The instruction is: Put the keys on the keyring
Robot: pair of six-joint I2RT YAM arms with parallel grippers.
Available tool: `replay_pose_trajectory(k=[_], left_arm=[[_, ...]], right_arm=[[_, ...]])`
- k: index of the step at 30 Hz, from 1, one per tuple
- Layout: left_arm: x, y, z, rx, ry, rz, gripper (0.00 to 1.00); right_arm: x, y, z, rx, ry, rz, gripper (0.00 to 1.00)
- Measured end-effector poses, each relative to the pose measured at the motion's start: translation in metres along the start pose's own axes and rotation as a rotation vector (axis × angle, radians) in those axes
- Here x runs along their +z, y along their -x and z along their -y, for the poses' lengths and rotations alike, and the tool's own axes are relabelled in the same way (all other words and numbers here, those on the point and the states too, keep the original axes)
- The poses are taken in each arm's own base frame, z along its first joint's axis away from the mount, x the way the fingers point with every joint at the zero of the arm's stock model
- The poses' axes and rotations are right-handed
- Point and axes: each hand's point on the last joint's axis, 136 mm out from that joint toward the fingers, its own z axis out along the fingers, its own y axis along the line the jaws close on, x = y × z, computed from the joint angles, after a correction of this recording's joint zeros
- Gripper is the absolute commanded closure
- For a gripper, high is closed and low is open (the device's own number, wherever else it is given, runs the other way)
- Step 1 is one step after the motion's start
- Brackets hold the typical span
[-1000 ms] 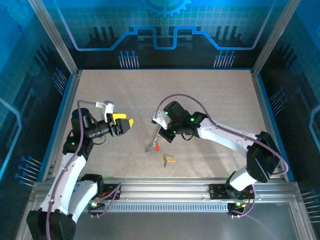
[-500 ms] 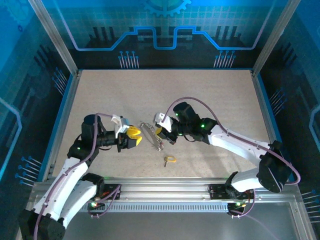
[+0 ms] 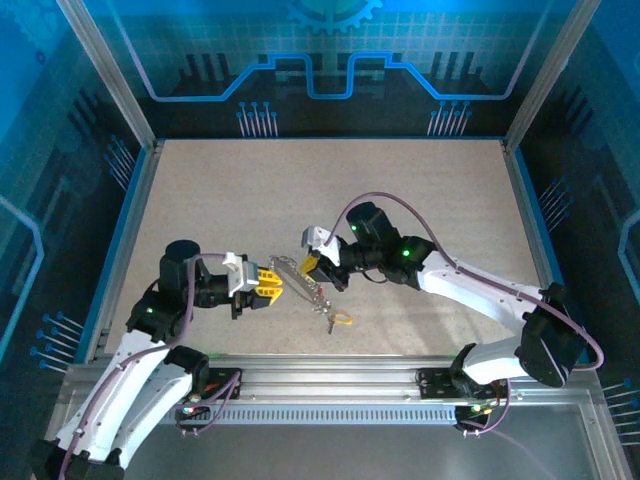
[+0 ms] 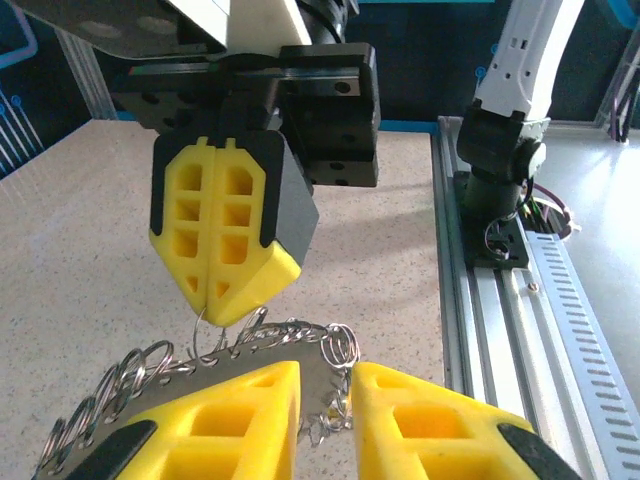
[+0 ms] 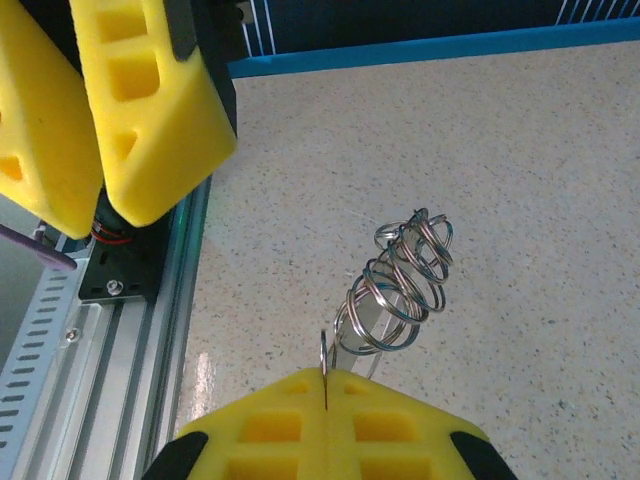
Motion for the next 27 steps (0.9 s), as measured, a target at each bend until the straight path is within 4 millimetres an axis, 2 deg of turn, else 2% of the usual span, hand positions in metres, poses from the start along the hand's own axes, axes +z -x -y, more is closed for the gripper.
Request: replay_pose_trajectory(k=[3,20,22,25,27], left_arm=[[0.001,-0.002,0.003,0.020,-0.011,-0.004,0.73],[0.006,-0.017,-0.002,0.032,0.005,-0.056,0.72],[0.006,-0.018,-0.002,0.033,0.005,-0.060,0.69],[0.005,-0.018,0.001,0.046,0.005,-0.062,0.59],[0.003,-0.016,0.004,0.058,0.000,-0.055,0.56]], right_arm=[[0.002,0.004,-0.004,-0.013,0.007,0.010,1.00],[0.012,0.021,-0.027,-0.119,0.046,0.059,1.00],[0.013,0.022,-0.029,-0.137,0.044,0.056,1.00],[0.014,0.023,-0.028,-0.164,0.028,0.048,1.00],[0.014,0.025,-0.027,-0.189,0.016,0.047,1.00]])
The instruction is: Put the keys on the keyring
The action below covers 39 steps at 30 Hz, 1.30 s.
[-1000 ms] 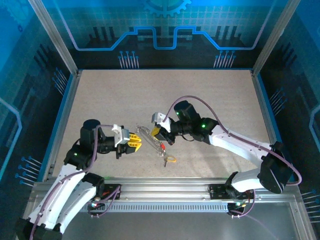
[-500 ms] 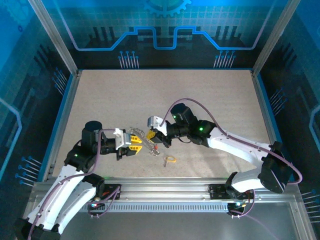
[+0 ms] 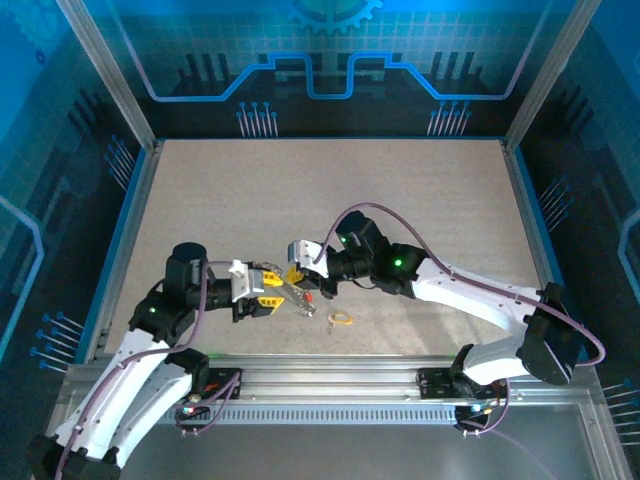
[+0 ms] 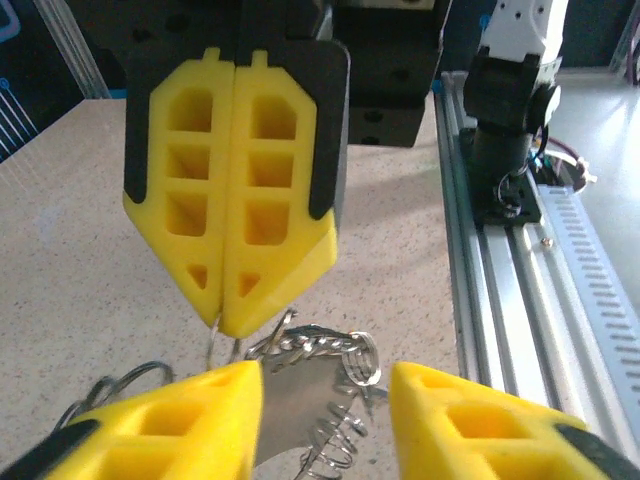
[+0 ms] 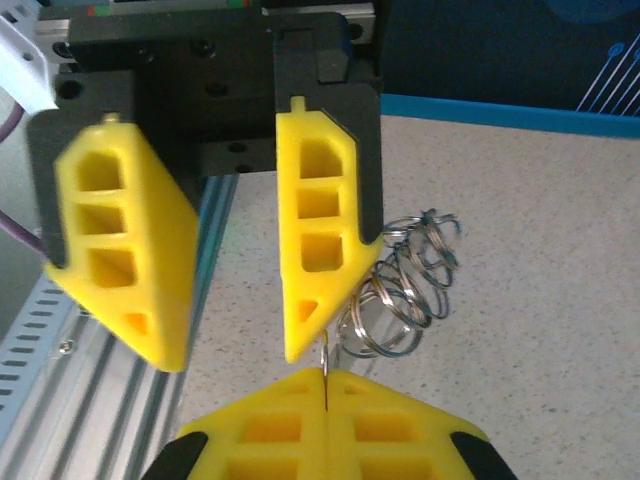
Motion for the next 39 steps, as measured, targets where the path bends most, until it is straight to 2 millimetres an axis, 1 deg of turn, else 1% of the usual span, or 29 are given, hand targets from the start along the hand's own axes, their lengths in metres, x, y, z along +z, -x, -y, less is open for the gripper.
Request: replay_pose_trajectory(k=[4,7,9,11,12,14,15,16,20,25,32,39], left_arm=[[-0.006,0.008,0.009,0.025,-0.010,0.027,0.56],[-0.007,0.012,0.012,0.016,-0.014,0.049,0.55],[-0.006,0.011,0.011,-0.012,-0.010,0.063,0.55],[-0.004,0.004,0.008,-0.061,0.007,0.066,0.54],[-0.003,0.001,0.006,-0.090,0.023,0.069,0.51],[-0.002,0.000,-0.003,-0.155,0.072,0.084,0.40],[-0.002,0.001,-0.009,-0.191,0.101,0.102,0.31],[-0.002,0.003,-0.015,-0.234,0.127,0.122,0.25],[0.001,0.003,-0.036,-0.432,0.191,0.204,0.24],[0.005,-0.003,-0.047,-0.612,0.201,0.275,0.24],[0.003,0.010,-0.051,-0.659,0.175,0.391,0.23],[0.012,0.013,-0.048,-0.678,0.114,0.431,0.23]], right_arm=[[0.000,0.000,0.001,-0.048,-0.015,-0.019,1.00],[-0.003,-0.001,0.001,-0.079,-0.026,-0.036,1.00],[-0.007,0.000,0.001,-0.098,-0.031,-0.041,1.00],[-0.011,0.002,0.002,-0.113,-0.045,-0.042,1.00],[-0.014,0.004,0.003,-0.119,-0.056,-0.041,1.00],[-0.017,0.008,0.006,-0.124,-0.076,-0.038,1.00],[-0.018,0.009,0.008,-0.125,-0.090,-0.037,1.00],[-0.019,0.010,0.010,-0.121,-0.104,-0.036,1.00],[-0.022,0.013,0.019,-0.103,-0.154,-0.034,1.00],[-0.024,0.018,0.028,-0.076,-0.202,-0.016,1.00],[-0.026,0.028,0.033,-0.063,-0.232,0.021,1.00],[-0.032,0.046,0.035,-0.056,-0.248,0.094,1.00]])
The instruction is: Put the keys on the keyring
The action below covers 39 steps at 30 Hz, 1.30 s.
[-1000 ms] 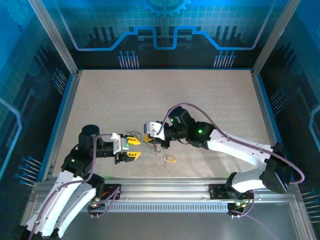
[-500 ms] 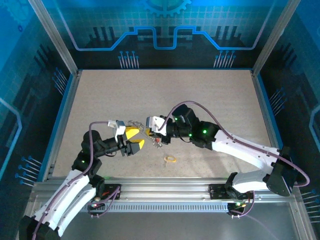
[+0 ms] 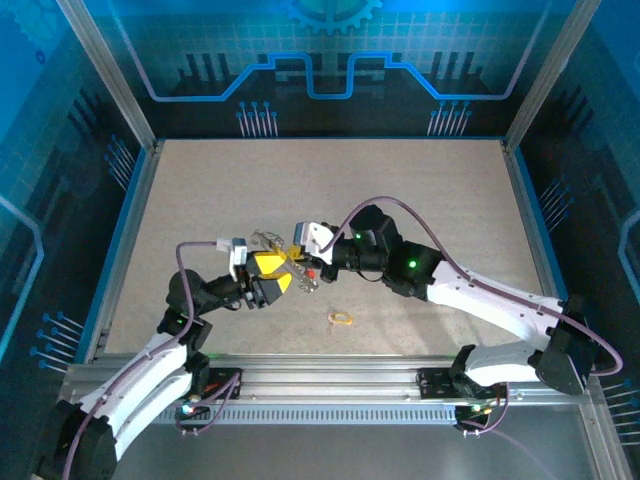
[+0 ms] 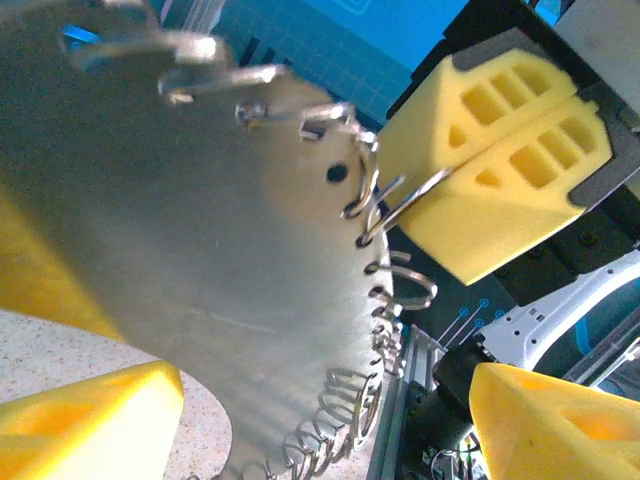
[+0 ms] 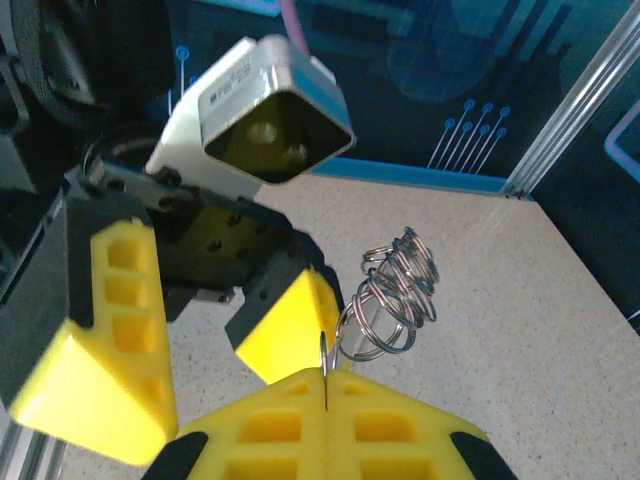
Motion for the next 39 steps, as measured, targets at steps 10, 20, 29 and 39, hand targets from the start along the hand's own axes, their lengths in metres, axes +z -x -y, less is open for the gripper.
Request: replay_pose_trajectory(k=[10,20,29,39], left_arm=[[0.013,0.000,0.012,0.012,-0.098,-0.017,0.27],[0.019,0.012,0.031,0.037,-0.223,0.032,0.55],[0.017,0.010,0.037,0.034,-0.256,0.015,0.63],[0.018,0.000,0.034,0.006,-0.255,-0.033,0.69]], right_arm=[[-0.006,0.017,-0.003,0.000,0.020,0.069,1.00],[-0.014,0.021,-0.006,-0.043,0.018,0.073,1.00],[-0.022,0.013,-0.011,-0.156,0.015,0.023,1.00],[-0.026,-0.002,-0.010,-0.343,0.014,-0.092,1.00]])
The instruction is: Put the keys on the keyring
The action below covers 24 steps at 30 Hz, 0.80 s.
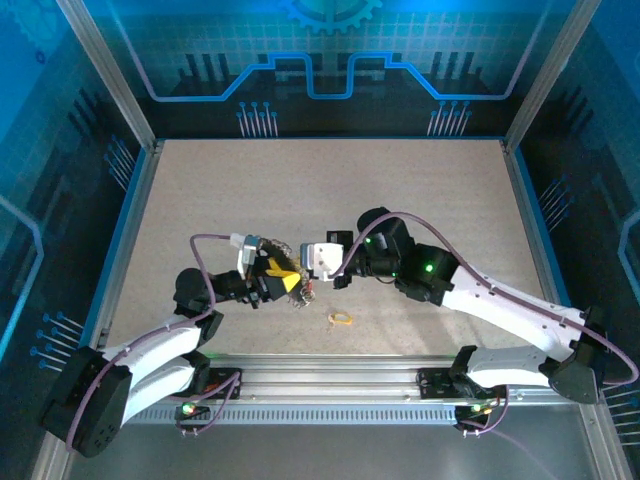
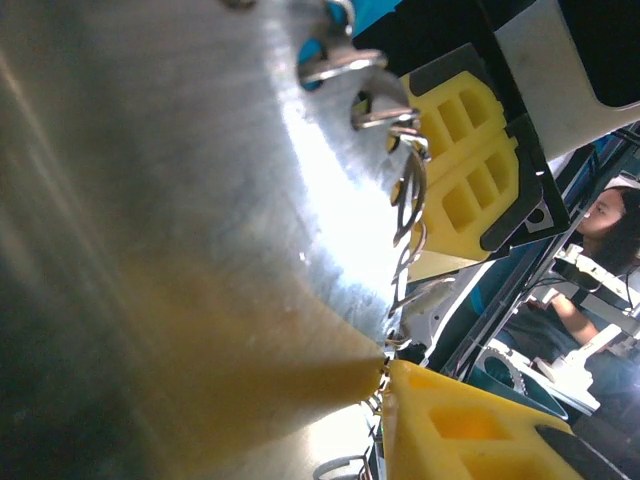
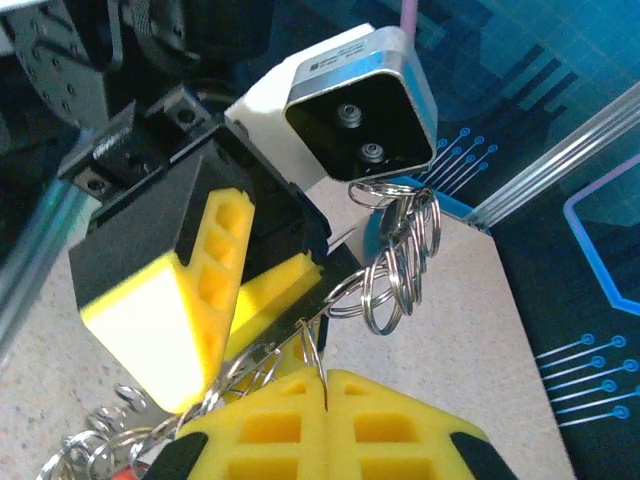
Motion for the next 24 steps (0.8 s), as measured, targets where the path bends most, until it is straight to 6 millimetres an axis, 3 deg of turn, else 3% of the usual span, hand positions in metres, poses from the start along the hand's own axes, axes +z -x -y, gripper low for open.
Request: replay_pose_trajectory(k=[15,24], left_arm=[[-0.005,-0.008,-0.012,0.012,0.086,-0.027,0.76],[-0.010,-0.006,-0.013,0.053,0.129,-0.017,0.79]], right_arm=[[0.012,-0.015,0.004,-0.274,-0.052,-0.206,1.00],[0.013,-0.015,-0.002,-0.302,-0.036,-0.214,1.00]])
